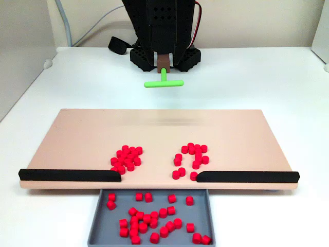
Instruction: Gather the right side granules
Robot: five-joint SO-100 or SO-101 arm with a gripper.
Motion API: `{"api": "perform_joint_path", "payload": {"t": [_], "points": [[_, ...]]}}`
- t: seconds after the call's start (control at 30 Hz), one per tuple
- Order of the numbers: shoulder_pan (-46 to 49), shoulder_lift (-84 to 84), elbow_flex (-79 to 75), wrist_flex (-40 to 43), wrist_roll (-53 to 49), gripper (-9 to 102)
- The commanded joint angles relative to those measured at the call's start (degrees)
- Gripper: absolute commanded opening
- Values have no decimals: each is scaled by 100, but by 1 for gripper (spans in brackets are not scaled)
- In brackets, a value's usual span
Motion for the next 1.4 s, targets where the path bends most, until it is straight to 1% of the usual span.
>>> {"api": "perform_joint_path", "payload": {"t": [0.0,0.93,1.37], "points": [[26,70,-62,-26,44,0],[26,-26,-88,-26,53,0],[-18,176,-35,9,149,0]]}}
